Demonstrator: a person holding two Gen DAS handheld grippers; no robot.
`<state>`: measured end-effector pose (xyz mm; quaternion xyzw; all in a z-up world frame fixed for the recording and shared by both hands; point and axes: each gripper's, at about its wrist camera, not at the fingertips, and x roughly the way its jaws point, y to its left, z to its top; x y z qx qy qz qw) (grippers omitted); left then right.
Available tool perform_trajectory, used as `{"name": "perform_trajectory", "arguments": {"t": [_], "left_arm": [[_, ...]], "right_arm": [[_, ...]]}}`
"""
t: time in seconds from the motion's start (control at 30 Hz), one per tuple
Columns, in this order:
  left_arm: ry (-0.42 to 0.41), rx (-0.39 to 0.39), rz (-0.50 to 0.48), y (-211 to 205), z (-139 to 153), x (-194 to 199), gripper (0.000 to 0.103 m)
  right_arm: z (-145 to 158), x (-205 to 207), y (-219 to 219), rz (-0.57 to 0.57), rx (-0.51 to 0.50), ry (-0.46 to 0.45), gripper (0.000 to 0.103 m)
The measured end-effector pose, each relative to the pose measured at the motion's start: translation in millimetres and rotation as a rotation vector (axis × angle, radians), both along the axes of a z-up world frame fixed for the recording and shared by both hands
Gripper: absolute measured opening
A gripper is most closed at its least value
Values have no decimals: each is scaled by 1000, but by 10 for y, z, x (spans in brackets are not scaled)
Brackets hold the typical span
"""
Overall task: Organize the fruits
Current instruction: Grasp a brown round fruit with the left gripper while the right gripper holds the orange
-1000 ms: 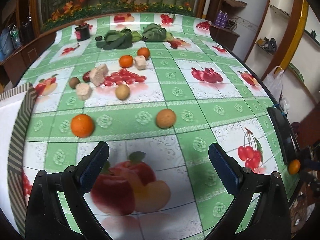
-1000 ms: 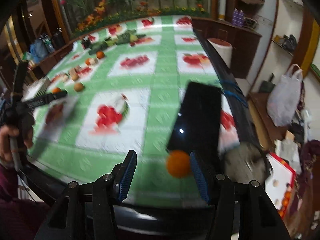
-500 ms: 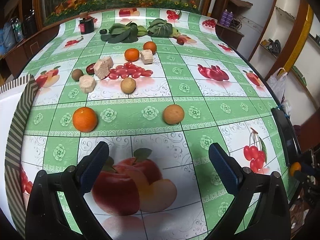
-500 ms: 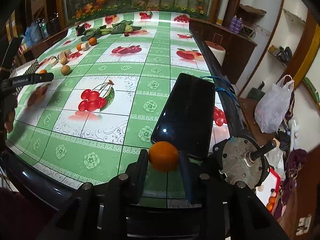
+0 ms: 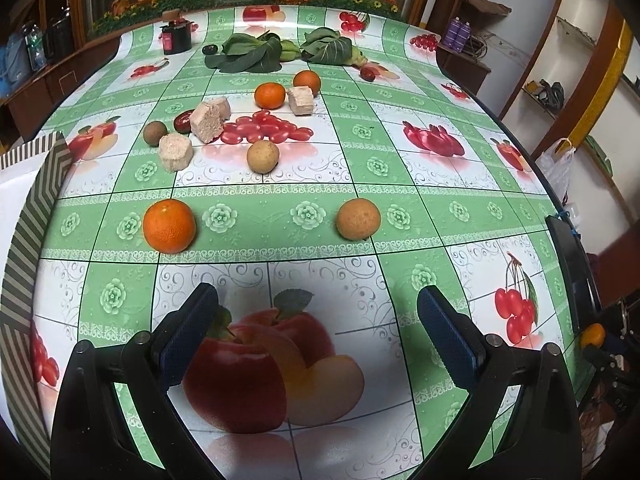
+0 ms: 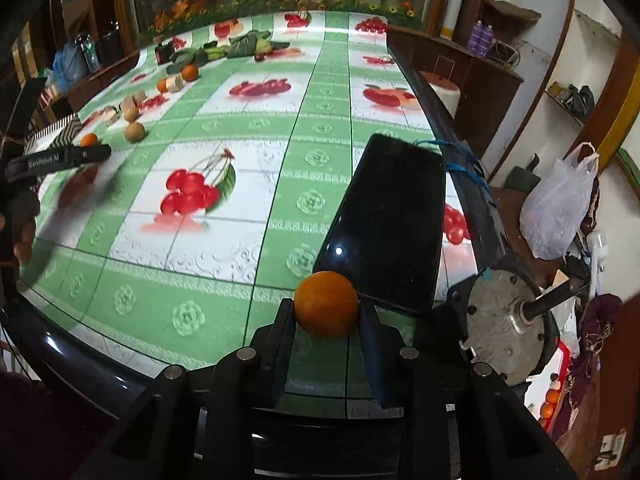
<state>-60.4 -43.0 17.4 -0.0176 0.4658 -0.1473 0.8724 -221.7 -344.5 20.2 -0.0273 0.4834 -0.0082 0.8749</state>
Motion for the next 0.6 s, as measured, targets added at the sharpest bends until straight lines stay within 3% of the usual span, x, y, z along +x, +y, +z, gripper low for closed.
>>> {"name": "perform_trajectory", "arguments": {"t": [0.3,0.6], "left_arm": [[-46,24,-8,-91,140,119,101],[-38,72,10,-199,71,317,97]], "right_arm": [[355,581,495,143,170,-131,31],[257,1327,909,211,238,-106,31]]}}
